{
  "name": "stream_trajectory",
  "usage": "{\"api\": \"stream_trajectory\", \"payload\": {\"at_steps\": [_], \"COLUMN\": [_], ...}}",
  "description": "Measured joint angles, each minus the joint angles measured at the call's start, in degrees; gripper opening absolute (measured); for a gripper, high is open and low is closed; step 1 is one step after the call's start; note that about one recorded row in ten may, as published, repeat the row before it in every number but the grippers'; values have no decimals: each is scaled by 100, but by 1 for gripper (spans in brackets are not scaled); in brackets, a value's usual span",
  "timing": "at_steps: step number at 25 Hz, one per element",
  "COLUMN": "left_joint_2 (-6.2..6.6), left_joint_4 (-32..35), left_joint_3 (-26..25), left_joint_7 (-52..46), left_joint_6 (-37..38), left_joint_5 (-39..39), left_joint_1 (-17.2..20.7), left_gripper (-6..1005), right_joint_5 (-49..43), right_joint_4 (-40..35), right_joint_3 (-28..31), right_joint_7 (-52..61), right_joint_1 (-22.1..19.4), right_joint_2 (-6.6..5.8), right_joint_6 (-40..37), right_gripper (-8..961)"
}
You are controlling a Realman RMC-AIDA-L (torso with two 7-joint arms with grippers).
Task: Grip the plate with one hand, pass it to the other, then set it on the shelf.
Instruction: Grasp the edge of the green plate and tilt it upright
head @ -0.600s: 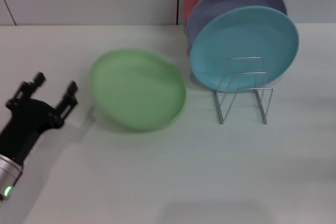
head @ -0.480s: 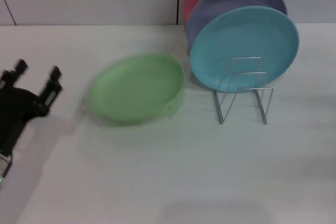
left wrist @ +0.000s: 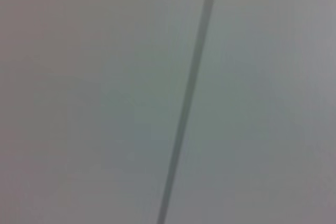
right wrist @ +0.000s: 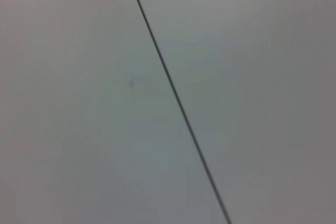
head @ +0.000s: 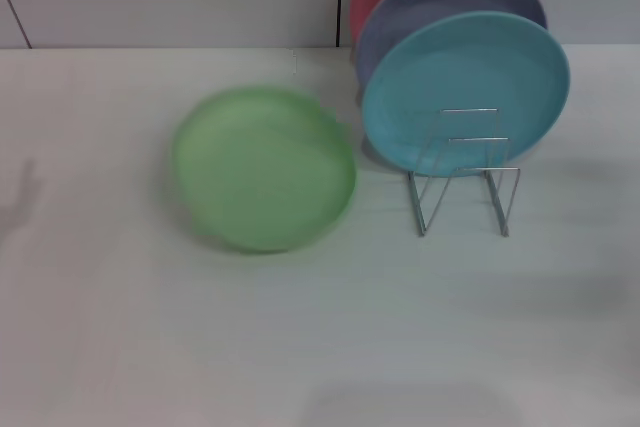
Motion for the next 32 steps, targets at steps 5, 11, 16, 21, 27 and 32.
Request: {"api": "stream_trajectory", "payload": {"at_steps": [5, 11, 16, 21, 27, 32], "left_joint_2": [1, -10, -13, 10, 11, 11], "left_joint_4": [-6, -2, 55, 38, 109, 138], "left_joint_3": [-260, -421, -427, -406, -353, -344], "left_joint_7": [-226, -400, -403, -421, -386, -384], "left_joint_6": [4, 7, 8, 15, -2, 3], "left_joint_5": [-4, -24, -17, 11, 28, 30], "left_joint_1": [-17, -54, -155, -172, -202, -197], "left_gripper": [740, 740, 739, 739, 739, 739], "right_joint_5": [2, 56, 66, 70, 74, 78], "right_joint_4": [189, 371, 381, 402, 488, 480], "right_joint_3": [0, 82, 364, 448, 449, 502], "right_joint_7": [-37, -696, -581, -363, -364, -365], "right_joint_1": [116, 133, 90, 65, 71, 116], "right_joint_2": [4, 11, 1, 4, 4, 4], "right_joint_6": [-85, -427, -458, -405, -405, -396], "right_gripper": [491, 491, 491, 491, 492, 492]}}
